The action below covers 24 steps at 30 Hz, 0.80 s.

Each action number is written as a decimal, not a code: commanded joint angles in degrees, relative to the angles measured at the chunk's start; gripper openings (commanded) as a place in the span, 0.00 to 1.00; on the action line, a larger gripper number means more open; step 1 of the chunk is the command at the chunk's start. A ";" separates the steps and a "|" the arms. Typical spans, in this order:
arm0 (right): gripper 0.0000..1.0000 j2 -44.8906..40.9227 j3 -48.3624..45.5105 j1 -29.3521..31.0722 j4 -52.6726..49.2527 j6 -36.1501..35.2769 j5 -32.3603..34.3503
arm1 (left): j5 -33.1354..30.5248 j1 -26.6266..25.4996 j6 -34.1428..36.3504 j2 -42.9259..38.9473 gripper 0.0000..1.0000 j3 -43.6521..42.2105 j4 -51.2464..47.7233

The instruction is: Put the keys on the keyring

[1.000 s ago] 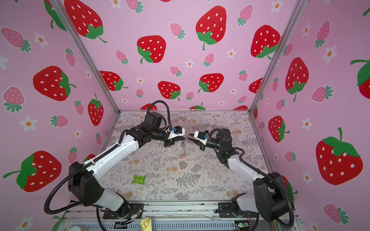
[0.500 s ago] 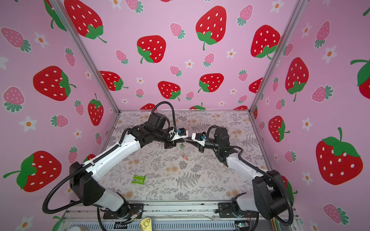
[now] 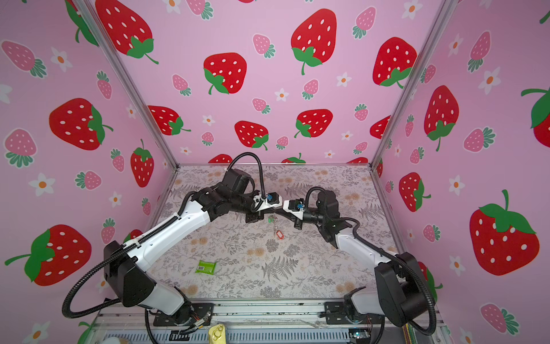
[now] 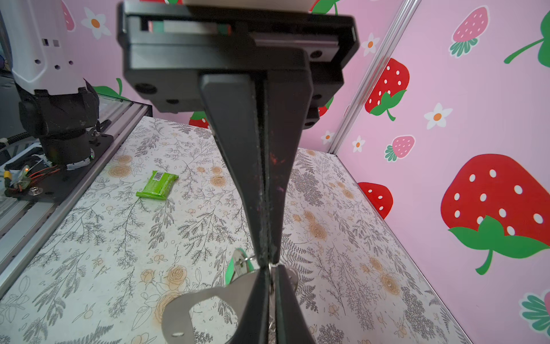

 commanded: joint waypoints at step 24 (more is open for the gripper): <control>0.00 3.31 -4.99 -0.03 27.63 20.46 -2.38 | 18.24 8.18 -16.84 -11.45 0.37 -21.35 25.73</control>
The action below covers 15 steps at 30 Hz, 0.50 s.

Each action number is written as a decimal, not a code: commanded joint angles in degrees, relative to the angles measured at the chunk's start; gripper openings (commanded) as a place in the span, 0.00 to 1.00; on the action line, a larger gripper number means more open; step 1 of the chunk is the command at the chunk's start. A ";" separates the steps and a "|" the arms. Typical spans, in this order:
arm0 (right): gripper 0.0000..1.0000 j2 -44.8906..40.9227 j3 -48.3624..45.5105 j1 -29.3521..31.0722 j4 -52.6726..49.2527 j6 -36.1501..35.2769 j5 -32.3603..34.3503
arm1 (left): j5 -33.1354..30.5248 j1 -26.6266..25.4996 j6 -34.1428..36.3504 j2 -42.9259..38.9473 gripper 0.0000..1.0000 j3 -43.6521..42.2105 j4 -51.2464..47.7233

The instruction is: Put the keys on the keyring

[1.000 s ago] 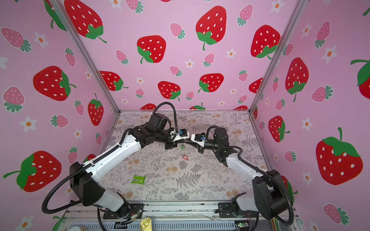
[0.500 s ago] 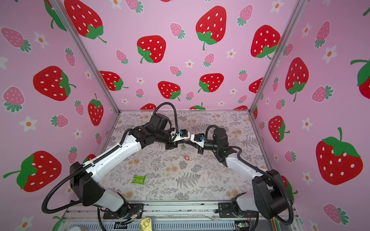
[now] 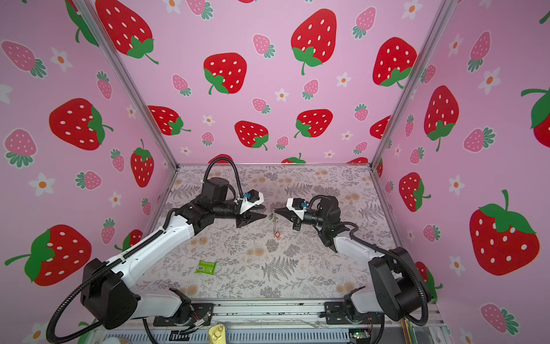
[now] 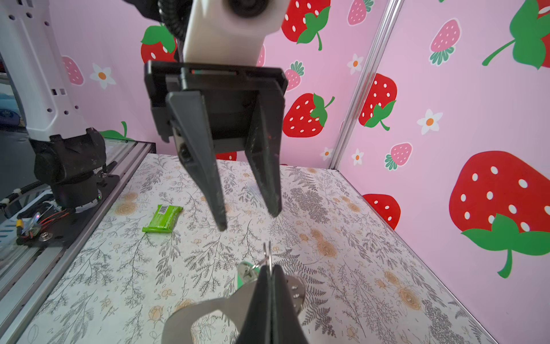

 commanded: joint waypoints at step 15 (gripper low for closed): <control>0.00 3.00 -0.49 -0.05 17.28 11.03 -1.15 | 5.06 0.07 -9.09 4.37 0.34 -2.52 12.50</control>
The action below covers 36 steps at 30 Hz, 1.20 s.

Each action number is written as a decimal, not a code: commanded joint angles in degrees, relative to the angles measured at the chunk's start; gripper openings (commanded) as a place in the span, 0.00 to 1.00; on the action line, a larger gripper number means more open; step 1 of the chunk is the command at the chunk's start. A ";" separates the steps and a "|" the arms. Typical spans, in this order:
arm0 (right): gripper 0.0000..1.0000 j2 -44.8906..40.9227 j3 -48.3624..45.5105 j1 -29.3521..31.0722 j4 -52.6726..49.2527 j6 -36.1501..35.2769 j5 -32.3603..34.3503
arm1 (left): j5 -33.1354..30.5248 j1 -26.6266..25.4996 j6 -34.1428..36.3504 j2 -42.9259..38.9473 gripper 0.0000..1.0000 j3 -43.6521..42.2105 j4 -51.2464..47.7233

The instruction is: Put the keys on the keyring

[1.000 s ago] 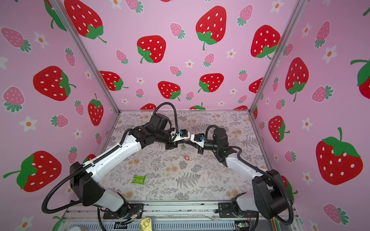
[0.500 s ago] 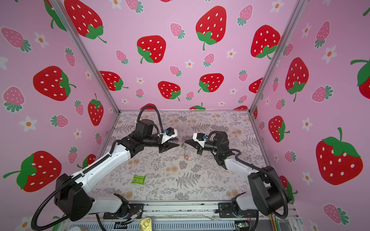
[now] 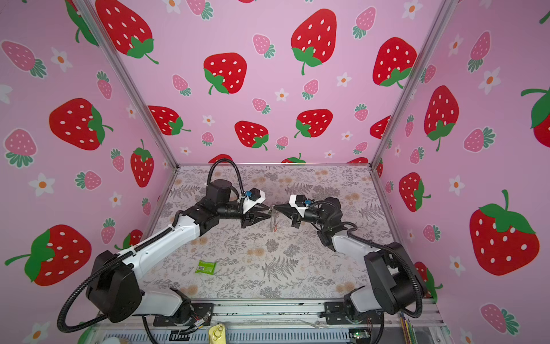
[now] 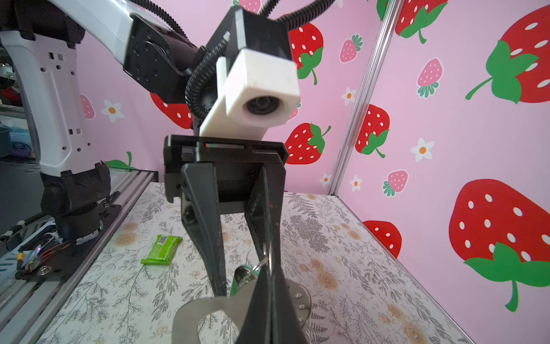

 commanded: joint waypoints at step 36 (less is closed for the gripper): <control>0.00 4.89 -3.23 -0.04 20.47 9.64 1.49 | 5.51 -0.09 9.19 9.35 0.26 14.07 -16.10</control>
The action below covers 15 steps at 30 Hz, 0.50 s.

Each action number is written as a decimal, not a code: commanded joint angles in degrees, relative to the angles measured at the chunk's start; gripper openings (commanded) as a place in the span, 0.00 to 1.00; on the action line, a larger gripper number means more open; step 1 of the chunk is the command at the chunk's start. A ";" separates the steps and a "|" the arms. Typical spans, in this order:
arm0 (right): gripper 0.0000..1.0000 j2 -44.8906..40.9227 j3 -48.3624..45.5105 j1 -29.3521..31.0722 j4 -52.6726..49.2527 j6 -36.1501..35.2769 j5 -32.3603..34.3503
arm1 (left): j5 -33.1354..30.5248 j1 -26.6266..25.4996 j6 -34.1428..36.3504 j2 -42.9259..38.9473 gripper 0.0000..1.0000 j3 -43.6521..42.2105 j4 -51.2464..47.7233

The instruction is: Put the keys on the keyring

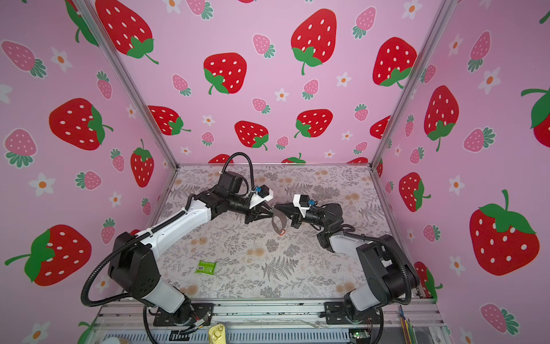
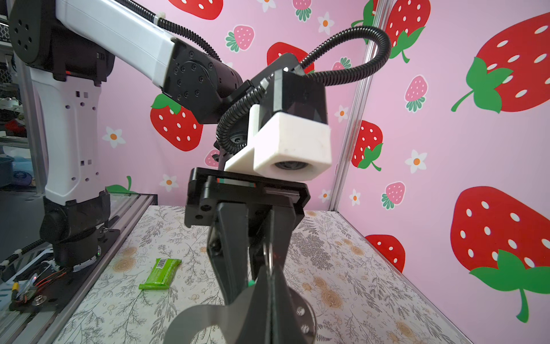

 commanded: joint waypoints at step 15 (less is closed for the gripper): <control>0.00 1.15 -0.19 -0.29 5.79 1.22 -0.75 | 7.45 6.94 0.13 -12.58 0.36 -12.15 23.08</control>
